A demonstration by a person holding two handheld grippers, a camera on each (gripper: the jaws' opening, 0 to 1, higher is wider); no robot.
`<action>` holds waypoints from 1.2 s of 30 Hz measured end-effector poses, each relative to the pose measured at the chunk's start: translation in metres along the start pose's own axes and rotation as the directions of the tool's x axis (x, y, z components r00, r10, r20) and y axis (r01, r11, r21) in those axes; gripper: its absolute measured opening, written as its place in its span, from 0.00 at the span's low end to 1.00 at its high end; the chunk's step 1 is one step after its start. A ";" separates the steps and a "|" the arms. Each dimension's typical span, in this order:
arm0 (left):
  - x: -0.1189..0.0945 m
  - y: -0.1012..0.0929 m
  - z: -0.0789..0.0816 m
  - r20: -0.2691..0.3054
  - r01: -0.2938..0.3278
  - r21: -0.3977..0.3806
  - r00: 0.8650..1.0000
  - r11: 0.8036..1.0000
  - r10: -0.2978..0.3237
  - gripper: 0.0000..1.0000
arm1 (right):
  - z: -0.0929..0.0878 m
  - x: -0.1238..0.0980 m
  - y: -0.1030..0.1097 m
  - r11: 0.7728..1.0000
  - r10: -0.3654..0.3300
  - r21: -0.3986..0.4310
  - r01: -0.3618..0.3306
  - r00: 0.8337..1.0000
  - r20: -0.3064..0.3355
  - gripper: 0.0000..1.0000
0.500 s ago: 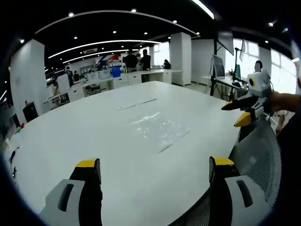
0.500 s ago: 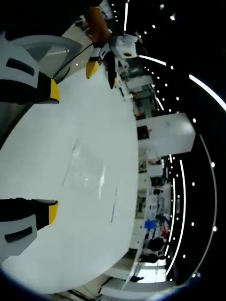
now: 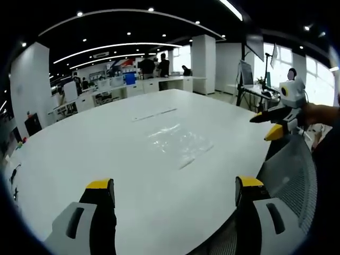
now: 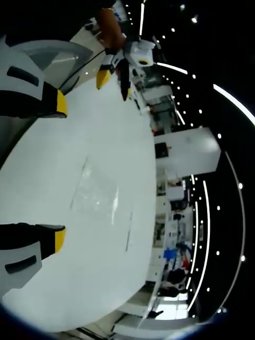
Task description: Open the resealable bag by pulling the two sides of the seal apart until the entire bag opening is separated and visibly accessible.
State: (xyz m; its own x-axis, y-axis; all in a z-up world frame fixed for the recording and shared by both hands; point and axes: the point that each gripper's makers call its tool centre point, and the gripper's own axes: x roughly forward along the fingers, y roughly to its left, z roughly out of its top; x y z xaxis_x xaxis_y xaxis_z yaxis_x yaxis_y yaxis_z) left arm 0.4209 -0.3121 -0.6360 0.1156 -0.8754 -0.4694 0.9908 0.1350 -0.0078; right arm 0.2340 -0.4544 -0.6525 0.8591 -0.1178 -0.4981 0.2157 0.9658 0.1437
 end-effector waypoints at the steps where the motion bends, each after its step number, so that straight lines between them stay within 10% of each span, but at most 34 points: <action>1: 0.000 0.000 0.001 -0.001 0.000 0.001 1.000 1.000 0.000 0.92 | 0.000 0.000 0.000 1.000 0.002 -0.001 -0.002 1.000 -0.002 0.81; 36: 0.002 -0.003 0.000 -0.007 0.018 -0.005 1.000 1.000 -0.018 0.91 | 0.002 -0.001 0.000 1.000 0.002 -0.008 -0.002 1.000 -0.006 0.76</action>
State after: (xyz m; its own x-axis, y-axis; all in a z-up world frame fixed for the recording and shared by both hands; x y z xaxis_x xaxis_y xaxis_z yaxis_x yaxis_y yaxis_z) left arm 0.4179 -0.3147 -0.6369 0.0971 -0.8742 -0.4758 0.9923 0.1217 -0.0210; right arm 0.2344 -0.4543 -0.6506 0.8570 -0.1144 -0.5025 0.2101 0.9679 0.1380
